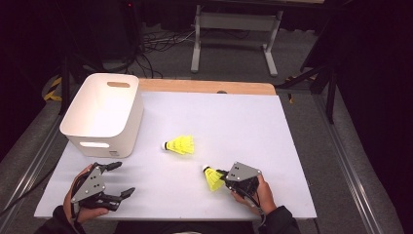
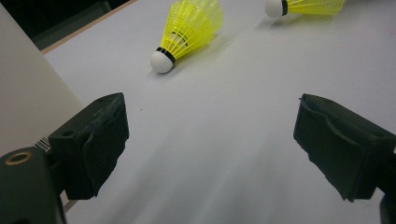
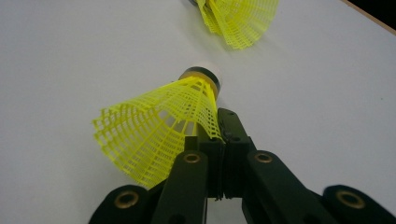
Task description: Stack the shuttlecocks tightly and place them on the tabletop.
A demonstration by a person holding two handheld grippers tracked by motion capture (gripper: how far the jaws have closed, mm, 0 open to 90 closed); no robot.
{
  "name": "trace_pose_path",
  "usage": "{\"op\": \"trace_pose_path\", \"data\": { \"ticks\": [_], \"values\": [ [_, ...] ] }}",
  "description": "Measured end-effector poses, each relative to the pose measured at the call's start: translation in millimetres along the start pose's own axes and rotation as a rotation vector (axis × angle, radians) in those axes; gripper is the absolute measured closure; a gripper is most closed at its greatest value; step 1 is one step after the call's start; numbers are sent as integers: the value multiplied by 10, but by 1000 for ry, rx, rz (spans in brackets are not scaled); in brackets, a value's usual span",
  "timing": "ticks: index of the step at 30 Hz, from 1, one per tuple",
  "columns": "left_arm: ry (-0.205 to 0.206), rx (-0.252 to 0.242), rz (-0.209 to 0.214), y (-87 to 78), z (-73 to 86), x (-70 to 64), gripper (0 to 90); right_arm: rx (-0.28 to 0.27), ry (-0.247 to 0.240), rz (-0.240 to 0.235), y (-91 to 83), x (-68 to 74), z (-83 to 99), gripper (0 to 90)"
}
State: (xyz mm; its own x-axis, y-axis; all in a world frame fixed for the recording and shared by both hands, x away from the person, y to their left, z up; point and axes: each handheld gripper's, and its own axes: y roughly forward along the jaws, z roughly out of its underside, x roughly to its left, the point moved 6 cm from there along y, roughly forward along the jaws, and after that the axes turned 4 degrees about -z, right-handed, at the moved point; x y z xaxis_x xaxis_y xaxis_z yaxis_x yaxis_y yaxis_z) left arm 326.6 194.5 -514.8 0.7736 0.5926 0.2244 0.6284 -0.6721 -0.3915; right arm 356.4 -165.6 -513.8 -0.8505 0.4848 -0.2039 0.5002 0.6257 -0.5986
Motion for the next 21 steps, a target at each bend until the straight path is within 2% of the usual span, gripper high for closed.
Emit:
{"op": "trace_pose_path", "data": {
  "ticks": [21],
  "values": [
    [4,1,0,-4,8,8,108,-36,-28,7,-86,-29,-50,892]
  ]
}}
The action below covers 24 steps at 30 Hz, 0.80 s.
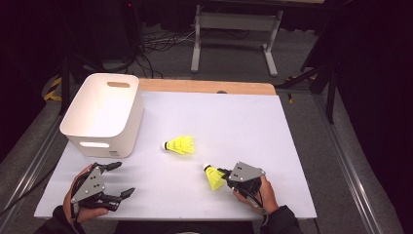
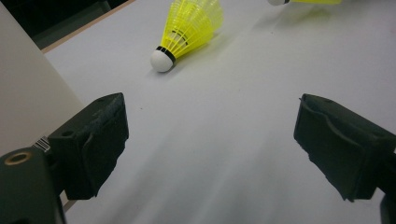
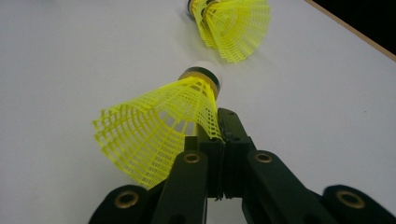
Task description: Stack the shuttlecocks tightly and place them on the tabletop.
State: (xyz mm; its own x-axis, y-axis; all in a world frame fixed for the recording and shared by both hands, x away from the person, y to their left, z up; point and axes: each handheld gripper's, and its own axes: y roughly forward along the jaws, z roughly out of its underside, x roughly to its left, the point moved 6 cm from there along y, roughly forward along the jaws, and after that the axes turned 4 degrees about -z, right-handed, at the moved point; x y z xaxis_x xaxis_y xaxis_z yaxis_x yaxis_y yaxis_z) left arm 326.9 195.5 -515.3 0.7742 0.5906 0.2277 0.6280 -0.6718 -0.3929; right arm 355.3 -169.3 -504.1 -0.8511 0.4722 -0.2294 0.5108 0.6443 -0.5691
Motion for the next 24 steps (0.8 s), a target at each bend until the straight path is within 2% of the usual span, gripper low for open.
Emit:
{"op": "trace_pose_path", "data": {
  "ticks": [14,17,24],
  "values": [
    [-1,-2,14,34,-2,-5,108,-32,18,38,-105,-131,-24,892],
    [5,0,13,42,-7,-1,108,-54,41,30,-143,-148,-35,892],
    [4,-3,7,65,-28,-5,108,-78,48,33,-210,-194,-47,892]
  ]
}}
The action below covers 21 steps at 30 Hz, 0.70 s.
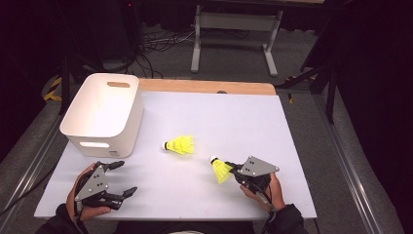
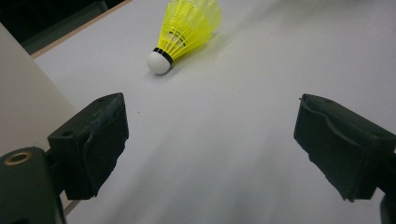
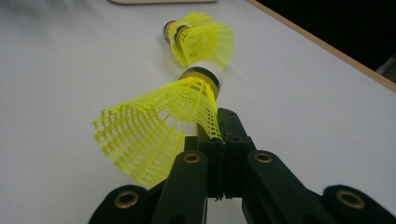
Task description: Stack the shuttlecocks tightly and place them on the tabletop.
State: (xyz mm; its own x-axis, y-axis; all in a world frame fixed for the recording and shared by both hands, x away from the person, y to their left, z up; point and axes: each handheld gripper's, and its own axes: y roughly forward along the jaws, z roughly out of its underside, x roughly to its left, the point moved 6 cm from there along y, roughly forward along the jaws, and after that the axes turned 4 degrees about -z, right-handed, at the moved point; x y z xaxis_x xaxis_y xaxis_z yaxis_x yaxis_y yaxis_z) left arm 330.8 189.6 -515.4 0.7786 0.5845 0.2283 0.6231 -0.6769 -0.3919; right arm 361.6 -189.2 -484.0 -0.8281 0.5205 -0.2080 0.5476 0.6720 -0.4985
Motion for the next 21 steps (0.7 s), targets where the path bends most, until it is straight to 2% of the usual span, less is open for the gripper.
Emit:
{"op": "trace_pose_path", "data": {
  "ticks": [9,11,15,21],
  "values": [
    [-8,-8,7,32,-6,32,108,7,8,14,-16,-40,28,892],
    [1,-1,8,30,-4,23,108,5,9,18,-32,-46,30,892],
    [-7,-6,2,7,4,22,108,-2,9,18,-37,-62,13,892],
    [1,-4,-8,-28,6,11,108,-5,-4,13,-36,-66,-2,892]
  ]
}}
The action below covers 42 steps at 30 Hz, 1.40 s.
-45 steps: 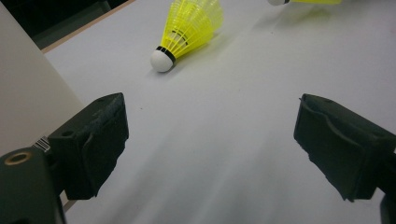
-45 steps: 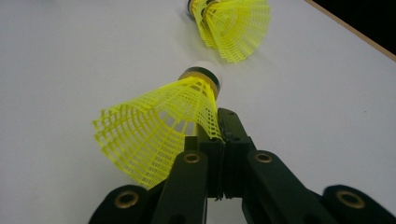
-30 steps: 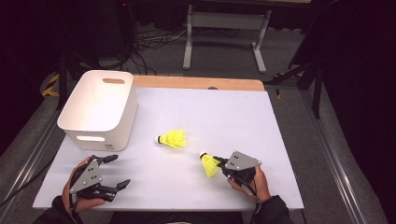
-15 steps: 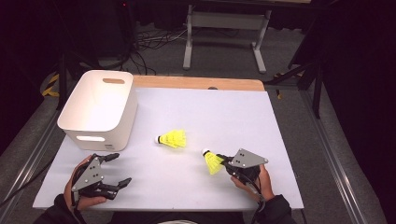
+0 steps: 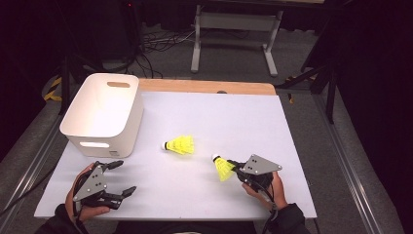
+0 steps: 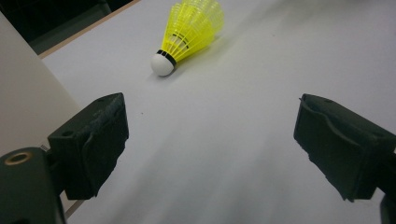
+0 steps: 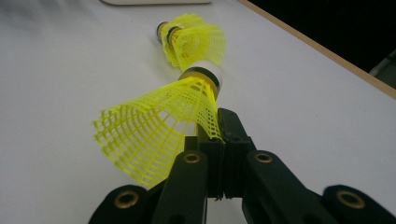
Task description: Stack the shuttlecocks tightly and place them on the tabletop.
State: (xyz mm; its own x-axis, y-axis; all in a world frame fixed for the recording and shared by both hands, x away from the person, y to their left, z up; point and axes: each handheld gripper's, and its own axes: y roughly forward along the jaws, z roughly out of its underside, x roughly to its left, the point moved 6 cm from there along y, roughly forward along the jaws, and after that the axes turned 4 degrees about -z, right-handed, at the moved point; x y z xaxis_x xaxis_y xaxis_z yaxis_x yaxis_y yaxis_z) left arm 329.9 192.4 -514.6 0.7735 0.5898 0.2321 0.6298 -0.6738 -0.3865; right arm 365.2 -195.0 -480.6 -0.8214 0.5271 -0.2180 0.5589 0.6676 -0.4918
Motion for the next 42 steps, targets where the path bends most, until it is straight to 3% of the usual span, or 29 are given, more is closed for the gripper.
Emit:
{"op": "trace_pose_path", "data": {
  "ticks": [15,29,42],
  "values": [
    [6,6,3,11,4,4,108,-4,-14,-13,3,-74,-36,891],
    [7,13,11,22,14,-3,108,23,-32,-69,135,-92,-62,890],
    [5,20,15,35,21,-9,110,86,-26,-56,335,-307,-12,886]
  ]
}}
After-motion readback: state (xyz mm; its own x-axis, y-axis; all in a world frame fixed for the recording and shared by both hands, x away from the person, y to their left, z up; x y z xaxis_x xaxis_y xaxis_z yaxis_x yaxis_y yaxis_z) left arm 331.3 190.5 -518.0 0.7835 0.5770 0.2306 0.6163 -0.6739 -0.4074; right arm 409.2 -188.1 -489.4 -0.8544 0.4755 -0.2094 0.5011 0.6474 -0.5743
